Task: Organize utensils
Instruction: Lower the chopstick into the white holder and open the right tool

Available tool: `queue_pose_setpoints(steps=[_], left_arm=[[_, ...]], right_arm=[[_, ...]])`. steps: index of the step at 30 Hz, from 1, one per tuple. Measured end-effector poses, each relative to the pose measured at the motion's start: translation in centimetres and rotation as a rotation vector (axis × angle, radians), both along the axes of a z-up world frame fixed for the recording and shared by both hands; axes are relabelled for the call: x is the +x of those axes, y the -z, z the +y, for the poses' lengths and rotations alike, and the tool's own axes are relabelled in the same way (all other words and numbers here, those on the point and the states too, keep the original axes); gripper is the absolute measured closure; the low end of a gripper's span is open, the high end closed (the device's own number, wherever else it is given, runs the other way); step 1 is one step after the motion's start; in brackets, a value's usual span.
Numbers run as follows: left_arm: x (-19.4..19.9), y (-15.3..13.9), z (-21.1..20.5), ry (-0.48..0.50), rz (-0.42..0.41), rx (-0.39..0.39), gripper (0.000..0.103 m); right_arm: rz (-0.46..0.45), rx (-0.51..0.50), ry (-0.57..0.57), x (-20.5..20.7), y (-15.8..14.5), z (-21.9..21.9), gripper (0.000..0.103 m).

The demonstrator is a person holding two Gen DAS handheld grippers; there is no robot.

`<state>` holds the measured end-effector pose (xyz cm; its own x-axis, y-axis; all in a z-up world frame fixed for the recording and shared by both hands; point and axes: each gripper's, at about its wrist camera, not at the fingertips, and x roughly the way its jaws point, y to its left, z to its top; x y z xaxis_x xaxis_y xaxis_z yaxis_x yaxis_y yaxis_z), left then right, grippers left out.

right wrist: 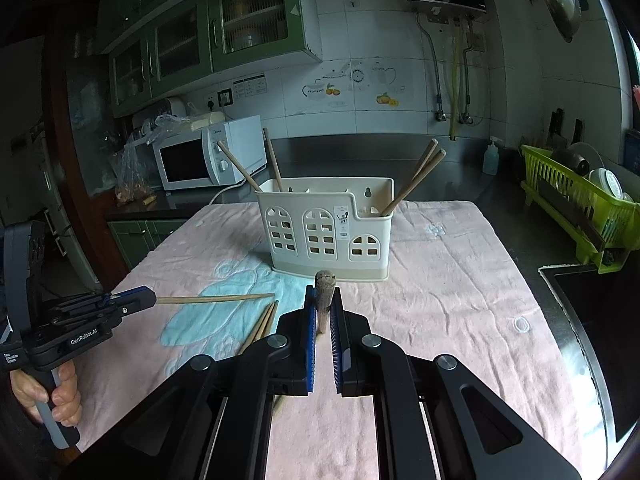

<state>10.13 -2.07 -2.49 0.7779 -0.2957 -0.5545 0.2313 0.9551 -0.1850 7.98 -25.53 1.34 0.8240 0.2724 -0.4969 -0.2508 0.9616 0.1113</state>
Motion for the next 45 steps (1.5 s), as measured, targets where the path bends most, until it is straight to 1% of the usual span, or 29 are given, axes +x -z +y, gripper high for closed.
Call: queue_pose_setpoints(steps=[6, 10, 14, 18, 20, 24, 26, 28, 30, 33, 36, 40, 45], left_arm=[[1.5, -2.8, -0.5, 0.028, -0.040, 0.014, 0.098], [3.0, -5.2, -0.6, 0.048, -0.057, 0.010, 0.098], [4.5, -8.2, -1.0, 0.064, -0.096, 0.019, 0.098], [5.8, -11.7, -1.6, 0.071, -0.153, 0.015, 0.098], [6.2, -13.6, -1.9, 0.068, -0.195, 0.010, 0.098], [7.3, -17.1, -2.6, 0.044, -0.274, 0.013, 0.098], [8.2, -18.1, -3.1, 0.035, -0.287, 0.016, 0.098], [9.5, -18.6, -3.7, 0.020, -0.284, 0.033, 0.098], [11.2, -18.5, -3.9, 0.005, -0.259, 0.039, 0.098], [13.5, -18.0, -4.3, -0.007, -0.215, 0.051, 0.098], [15.4, -17.0, -4.6, -0.009, -0.167, 0.056, 0.098], [17.3, -15.7, -4.5, -0.004, -0.110, 0.044, 0.098], [18.5, -14.4, -4.4, -0.007, -0.082, 0.041, 0.097]], right_arm=[[0.002, 0.018, -0.051, 1.9, -2.6, -0.8, 0.096], [-0.006, 0.021, -0.082, 3.5, -5.5, -1.5, 0.096], [-0.036, 0.005, -0.081, 4.7, -8.3, -2.4, 0.096], [-0.049, -0.006, -0.081, 6.1, -10.8, -3.4, 0.096], [-0.059, -0.021, -0.075, 6.7, -11.8, -3.6, 0.096], [-0.074, -0.033, -0.053, 8.1, -13.2, -4.3, 0.096], [-0.077, -0.030, -0.051, 8.9, -13.5, -4.5, 0.096], [-0.074, -0.032, -0.048, 9.7, -13.7, -4.6, 0.096], [-0.062, -0.032, -0.045, 10.6, -13.6, -4.8, 0.096], [-0.038, -0.038, -0.038, 12.2, -13.2, -4.9, 0.096], [0.007, -0.033, -0.045, 13.9, -12.3, -4.9, 0.096], [0.055, -0.046, -0.051, 15.6, -11.0, -4.1, 0.096], [0.096, -0.043, -0.052, 17.1, -9.6, -3.7, 0.096]])
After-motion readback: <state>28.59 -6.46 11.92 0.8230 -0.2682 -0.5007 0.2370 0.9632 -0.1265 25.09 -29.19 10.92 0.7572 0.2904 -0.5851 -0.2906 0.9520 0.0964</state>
